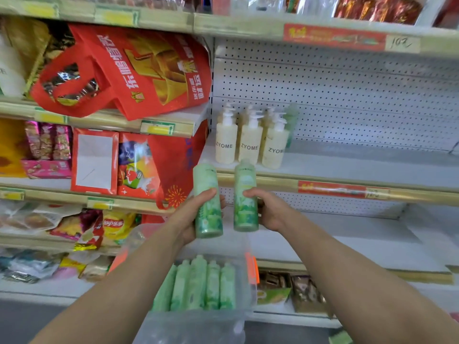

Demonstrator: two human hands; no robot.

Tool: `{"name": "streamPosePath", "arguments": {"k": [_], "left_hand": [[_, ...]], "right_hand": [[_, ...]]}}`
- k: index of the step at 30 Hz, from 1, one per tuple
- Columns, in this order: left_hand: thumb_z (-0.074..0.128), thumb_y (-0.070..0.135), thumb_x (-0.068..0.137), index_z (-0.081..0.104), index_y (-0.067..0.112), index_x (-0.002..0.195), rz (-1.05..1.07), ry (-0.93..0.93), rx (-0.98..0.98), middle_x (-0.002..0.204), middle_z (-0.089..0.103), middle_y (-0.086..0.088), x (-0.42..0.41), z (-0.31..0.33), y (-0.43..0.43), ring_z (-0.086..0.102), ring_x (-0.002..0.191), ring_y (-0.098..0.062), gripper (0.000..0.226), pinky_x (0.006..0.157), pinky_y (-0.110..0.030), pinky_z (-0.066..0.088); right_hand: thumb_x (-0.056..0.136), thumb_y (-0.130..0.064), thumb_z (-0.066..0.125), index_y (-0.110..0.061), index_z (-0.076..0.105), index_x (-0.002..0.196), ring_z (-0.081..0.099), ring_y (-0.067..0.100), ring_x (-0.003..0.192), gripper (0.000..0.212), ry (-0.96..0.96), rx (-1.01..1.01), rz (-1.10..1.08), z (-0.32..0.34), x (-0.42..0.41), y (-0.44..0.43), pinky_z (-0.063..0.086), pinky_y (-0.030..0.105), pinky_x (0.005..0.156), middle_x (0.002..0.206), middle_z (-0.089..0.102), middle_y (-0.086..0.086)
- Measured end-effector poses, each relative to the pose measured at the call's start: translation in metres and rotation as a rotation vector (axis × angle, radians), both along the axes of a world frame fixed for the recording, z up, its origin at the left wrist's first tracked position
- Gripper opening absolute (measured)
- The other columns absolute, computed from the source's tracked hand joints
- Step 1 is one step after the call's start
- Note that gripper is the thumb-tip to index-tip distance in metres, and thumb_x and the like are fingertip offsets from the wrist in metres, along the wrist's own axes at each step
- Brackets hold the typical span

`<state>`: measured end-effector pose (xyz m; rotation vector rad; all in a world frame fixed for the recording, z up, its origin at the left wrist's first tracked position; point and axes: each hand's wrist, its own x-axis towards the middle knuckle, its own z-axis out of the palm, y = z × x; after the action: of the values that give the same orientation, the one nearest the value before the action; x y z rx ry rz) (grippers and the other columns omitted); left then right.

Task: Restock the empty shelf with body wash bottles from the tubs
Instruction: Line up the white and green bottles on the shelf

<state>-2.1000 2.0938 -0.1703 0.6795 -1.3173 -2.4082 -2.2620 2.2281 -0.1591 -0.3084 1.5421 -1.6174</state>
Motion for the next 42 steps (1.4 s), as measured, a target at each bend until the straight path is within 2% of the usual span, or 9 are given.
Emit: {"name": "streamPosePath", "arguments": {"k": [4,8,11,15,25,31,34,38,42], "left_hand": [[0.074,0.03,0.076,0.062,0.016,0.122,-0.036,0.066,-0.097,0.096,0.074,-0.005,-0.019,0.018,-0.001,0.072,0.082,-0.02,0.049,0.071,-0.04,0.057],[0.079,0.026,0.075,0.063,0.012,0.122,-0.028,0.129,-0.128,0.117,0.07,-0.015,-0.049,0.029,-0.004,0.068,0.105,-0.03,0.052,0.091,-0.051,0.053],[0.077,0.025,0.076,0.062,0.01,0.124,-0.02,0.137,-0.144,0.119,0.07,-0.014,-0.077,0.033,-0.001,0.066,0.11,-0.03,0.052,0.093,-0.05,0.053],[0.079,0.025,0.069,0.058,0.006,0.127,-0.011,0.144,-0.145,0.116,0.07,-0.015,-0.121,0.035,0.006,0.068,0.107,-0.03,0.065,0.089,-0.048,0.055],[0.081,0.025,0.066,0.052,0.001,0.132,-0.054,0.259,-0.145,0.117,0.068,-0.019,-0.235,0.049,0.034,0.066,0.106,-0.029,0.076,0.083,-0.041,0.055],[0.073,0.024,0.075,0.058,0.012,0.129,-0.071,0.251,-0.162,0.113,0.07,-0.011,-0.28,0.05,0.05,0.067,0.103,-0.025,0.057,0.082,-0.041,0.055],[0.073,0.024,0.076,0.06,0.013,0.127,-0.061,0.25,-0.162,0.114,0.07,-0.012,-0.295,0.05,0.056,0.067,0.104,-0.025,0.054,0.081,-0.039,0.056],[0.091,0.035,0.056,0.059,0.011,0.13,-0.046,0.259,-0.147,0.121,0.067,-0.017,-0.307,0.047,0.062,0.066,0.107,-0.027,0.084,0.082,-0.038,0.057],[0.085,0.032,0.065,0.056,0.009,0.132,-0.054,0.24,-0.141,0.12,0.066,-0.018,-0.314,0.041,0.07,0.065,0.108,-0.027,0.077,0.084,-0.039,0.056]], "right_hand": [[0.08,-0.012,0.073,-0.005,0.06,0.121,0.066,0.029,0.096,0.044,0.013,-0.087,-0.016,0.019,-0.022,0.001,0.056,0.041,0.084,0.107,0.067,0.014],[0.068,-0.017,0.078,-0.005,0.062,0.122,0.066,0.03,0.099,0.058,0.046,-0.148,-0.015,0.039,-0.054,0.005,0.056,0.044,0.088,0.107,0.068,0.013],[0.065,-0.019,0.078,-0.006,0.062,0.123,0.064,0.032,0.105,0.061,0.091,-0.169,-0.019,0.054,-0.087,0.01,0.052,0.049,0.099,0.114,0.066,0.015],[0.059,-0.022,0.081,-0.004,0.06,0.128,0.063,0.036,0.114,0.074,0.124,-0.185,-0.025,0.071,-0.141,0.027,0.053,0.051,0.097,0.125,0.064,0.018],[0.083,-0.006,0.067,-0.016,0.064,0.094,0.067,0.017,0.081,0.015,0.263,-0.198,-0.065,0.096,-0.286,0.054,0.054,0.033,0.077,0.082,0.072,0.0],[0.077,0.002,0.076,-0.007,0.059,0.126,0.069,0.026,0.103,0.052,0.282,-0.168,-0.09,0.083,-0.344,0.046,0.056,0.037,0.079,0.111,0.072,0.009],[0.075,0.003,0.078,-0.006,0.058,0.127,0.071,0.024,0.098,0.057,0.251,-0.186,-0.1,0.077,-0.364,0.041,0.057,0.036,0.075,0.108,0.074,0.009],[0.071,0.009,0.079,-0.006,0.059,0.124,0.071,0.024,0.098,0.058,0.261,-0.194,-0.114,0.07,-0.384,0.029,0.056,0.036,0.076,0.105,0.074,0.009],[0.064,0.014,0.08,-0.009,0.059,0.121,0.068,0.028,0.104,0.065,0.335,-0.153,-0.131,0.06,-0.399,0.014,0.056,0.038,0.081,0.109,0.071,0.01]]}}
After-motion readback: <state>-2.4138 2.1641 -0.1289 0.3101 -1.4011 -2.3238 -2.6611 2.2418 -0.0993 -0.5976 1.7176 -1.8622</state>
